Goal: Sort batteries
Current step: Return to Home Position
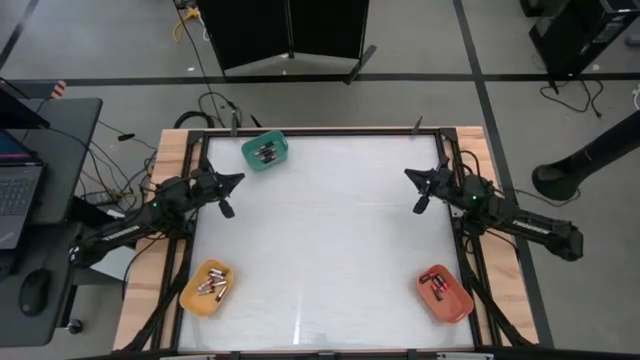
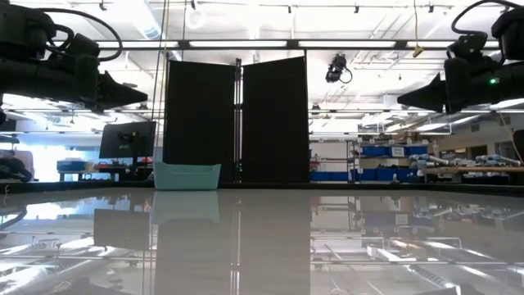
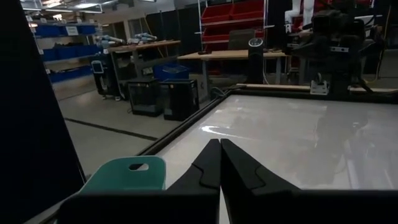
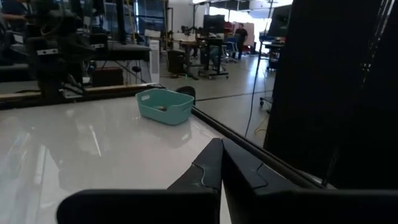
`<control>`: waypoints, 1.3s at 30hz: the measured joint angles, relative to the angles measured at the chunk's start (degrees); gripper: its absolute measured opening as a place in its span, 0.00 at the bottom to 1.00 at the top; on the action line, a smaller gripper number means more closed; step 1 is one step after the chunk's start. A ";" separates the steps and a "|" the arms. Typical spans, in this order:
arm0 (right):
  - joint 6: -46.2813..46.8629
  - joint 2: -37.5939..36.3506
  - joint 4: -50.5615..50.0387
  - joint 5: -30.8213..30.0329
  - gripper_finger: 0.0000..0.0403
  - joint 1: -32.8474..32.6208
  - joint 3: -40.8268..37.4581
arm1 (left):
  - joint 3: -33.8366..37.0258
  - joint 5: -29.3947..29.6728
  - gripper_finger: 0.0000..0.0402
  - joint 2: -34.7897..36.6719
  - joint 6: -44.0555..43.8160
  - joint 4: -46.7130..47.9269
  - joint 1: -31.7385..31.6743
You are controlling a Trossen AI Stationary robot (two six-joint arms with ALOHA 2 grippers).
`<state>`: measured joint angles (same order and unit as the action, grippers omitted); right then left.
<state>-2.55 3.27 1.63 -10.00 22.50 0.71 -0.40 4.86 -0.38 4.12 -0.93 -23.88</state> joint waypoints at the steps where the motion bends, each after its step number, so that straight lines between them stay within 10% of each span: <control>1: -0.02 0.18 -0.02 0.02 0.05 0.04 0.00 | 0.00 0.00 0.02 0.00 0.00 0.00 0.00; 39: -3.62 0.22 0.12 -0.80 0.06 0.04 0.00 | 0.02 1.64 0.02 0.00 -4.48 -0.92 0.00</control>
<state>-6.16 3.49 1.75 -10.80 22.55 0.71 -0.38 6.50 -0.38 -0.36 -1.85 -23.88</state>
